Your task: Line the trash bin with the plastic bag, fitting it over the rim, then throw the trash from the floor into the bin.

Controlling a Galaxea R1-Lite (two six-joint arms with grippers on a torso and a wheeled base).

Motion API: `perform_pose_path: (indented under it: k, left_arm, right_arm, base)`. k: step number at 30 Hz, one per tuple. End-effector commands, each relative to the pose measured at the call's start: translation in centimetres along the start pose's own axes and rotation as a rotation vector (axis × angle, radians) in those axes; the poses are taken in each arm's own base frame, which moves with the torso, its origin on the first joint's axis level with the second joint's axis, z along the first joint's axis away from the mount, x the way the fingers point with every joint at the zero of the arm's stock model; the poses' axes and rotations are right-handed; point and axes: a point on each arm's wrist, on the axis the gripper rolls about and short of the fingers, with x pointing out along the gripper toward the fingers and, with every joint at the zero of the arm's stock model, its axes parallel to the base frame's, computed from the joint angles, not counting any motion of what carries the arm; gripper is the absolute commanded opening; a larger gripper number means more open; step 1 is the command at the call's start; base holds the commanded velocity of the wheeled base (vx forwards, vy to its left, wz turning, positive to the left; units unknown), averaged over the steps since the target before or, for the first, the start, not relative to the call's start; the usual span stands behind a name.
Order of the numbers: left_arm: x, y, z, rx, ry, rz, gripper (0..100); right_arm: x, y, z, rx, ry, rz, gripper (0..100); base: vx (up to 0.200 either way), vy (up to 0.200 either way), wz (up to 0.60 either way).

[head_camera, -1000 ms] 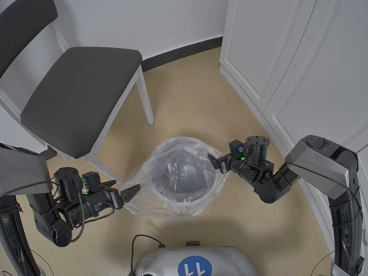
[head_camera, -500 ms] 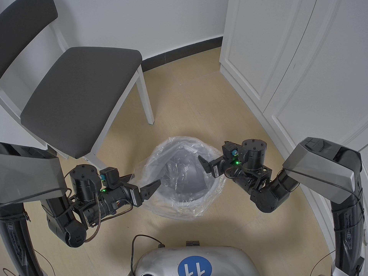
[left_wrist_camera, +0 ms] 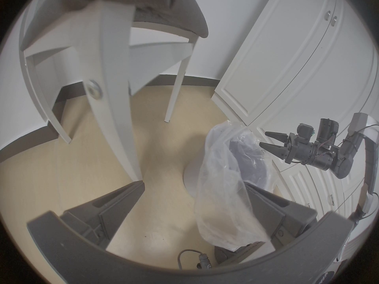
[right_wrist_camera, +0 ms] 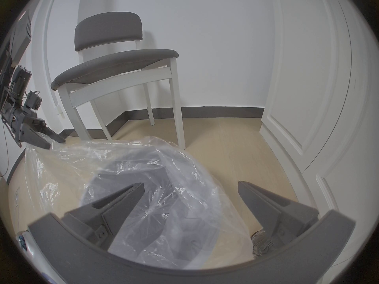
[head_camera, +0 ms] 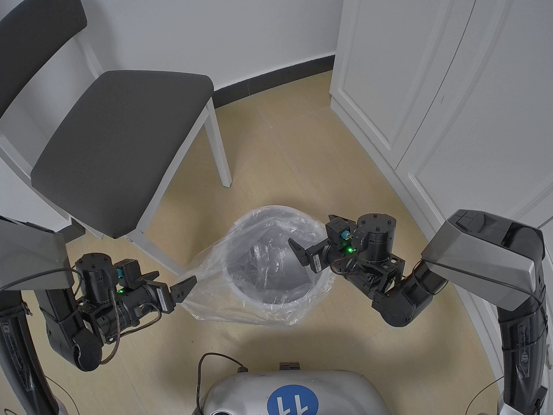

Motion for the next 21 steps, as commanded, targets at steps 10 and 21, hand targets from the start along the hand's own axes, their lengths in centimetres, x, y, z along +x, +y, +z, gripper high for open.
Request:
perform_pose_path:
  k: [10, 21]
  left_arm:
    - [-3.8, 0.0, 0.0, 0.024, 0.027, 0.042, 100]
    - [-0.7, -5.4, 0.1, 0.015, -0.015, -0.115, 100]
  right_arm:
    - [0.6, -1.2, -0.2, 0.002, 0.004, -0.029, 100]
    - [0.8, -1.0, -0.9, 0.001, 0.017, -0.024, 100]
  base:
    - [0.0, 0.0, 0.0]
    - [0.0, 0.0, 0.0]
